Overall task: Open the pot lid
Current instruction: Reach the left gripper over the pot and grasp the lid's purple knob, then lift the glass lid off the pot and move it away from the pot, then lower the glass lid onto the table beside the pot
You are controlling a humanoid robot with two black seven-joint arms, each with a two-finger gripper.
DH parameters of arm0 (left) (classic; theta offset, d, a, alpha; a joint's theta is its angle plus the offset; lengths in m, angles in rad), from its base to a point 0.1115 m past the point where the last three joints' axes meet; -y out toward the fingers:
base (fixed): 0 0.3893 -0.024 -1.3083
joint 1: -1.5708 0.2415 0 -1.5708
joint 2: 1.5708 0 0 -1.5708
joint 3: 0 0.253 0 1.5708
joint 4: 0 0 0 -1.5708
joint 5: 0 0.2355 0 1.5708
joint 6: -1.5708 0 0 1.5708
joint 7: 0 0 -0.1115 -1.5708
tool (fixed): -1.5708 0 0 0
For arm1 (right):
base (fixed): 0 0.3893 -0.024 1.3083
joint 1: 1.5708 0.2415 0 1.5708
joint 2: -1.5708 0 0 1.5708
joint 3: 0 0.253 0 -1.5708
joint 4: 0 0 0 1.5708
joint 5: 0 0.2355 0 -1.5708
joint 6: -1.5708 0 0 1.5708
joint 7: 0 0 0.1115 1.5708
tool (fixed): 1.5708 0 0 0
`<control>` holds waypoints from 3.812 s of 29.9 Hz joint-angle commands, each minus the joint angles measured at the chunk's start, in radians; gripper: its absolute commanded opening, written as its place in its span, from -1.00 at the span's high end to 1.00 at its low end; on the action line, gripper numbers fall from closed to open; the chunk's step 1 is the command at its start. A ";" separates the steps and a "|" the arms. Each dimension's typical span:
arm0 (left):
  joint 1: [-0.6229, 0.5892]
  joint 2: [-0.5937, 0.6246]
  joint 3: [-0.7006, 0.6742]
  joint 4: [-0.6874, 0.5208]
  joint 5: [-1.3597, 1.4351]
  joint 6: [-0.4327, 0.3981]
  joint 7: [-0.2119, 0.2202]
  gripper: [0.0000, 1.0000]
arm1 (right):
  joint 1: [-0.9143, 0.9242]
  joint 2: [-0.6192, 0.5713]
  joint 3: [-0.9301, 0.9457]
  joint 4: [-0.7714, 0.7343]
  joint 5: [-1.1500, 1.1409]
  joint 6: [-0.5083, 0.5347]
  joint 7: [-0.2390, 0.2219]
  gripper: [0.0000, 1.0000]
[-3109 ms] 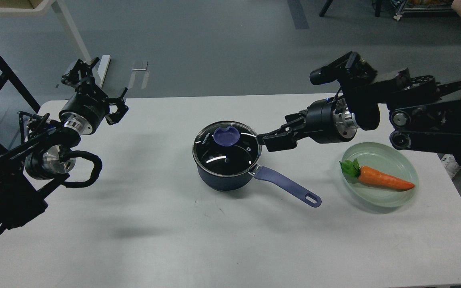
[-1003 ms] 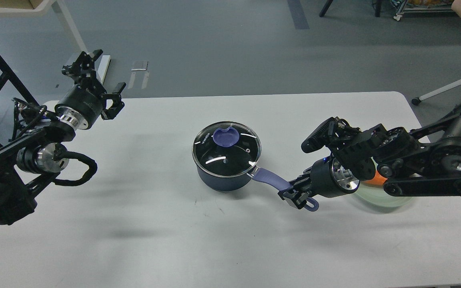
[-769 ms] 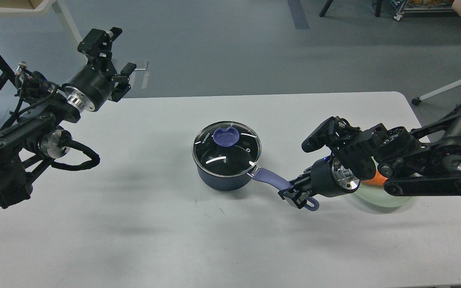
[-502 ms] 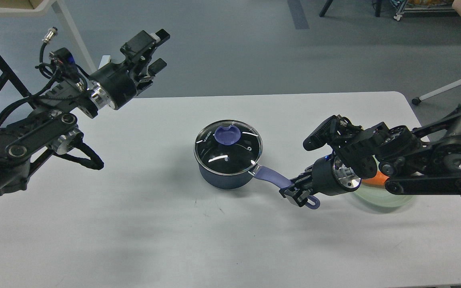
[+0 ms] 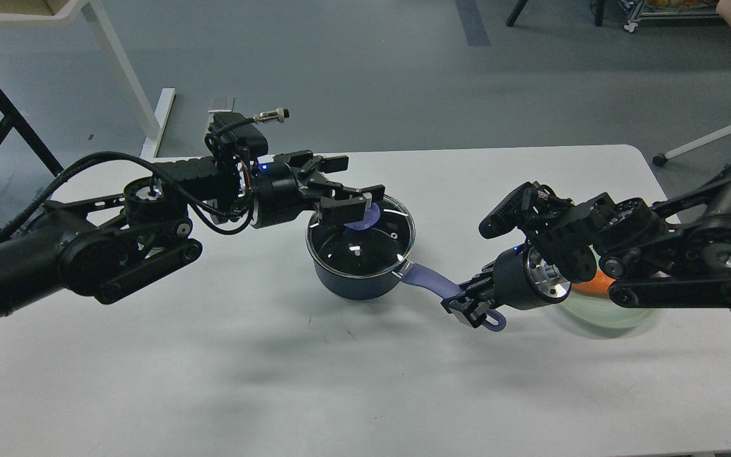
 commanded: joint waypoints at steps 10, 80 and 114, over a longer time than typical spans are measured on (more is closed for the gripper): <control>-0.029 -0.057 0.180 0.096 0.014 0.127 0.005 -0.95 | 0.007 0.006 0.000 -0.001 0.000 0.002 0.000 0.55; 0.213 0.291 0.280 0.340 -0.149 0.274 -0.089 0.16 | -0.005 0.006 0.000 -0.009 0.000 0.004 0.000 0.54; 0.221 0.270 0.280 0.383 -0.151 0.279 -0.089 -0.57 | -0.011 0.015 0.000 -0.009 -0.002 0.002 0.000 0.40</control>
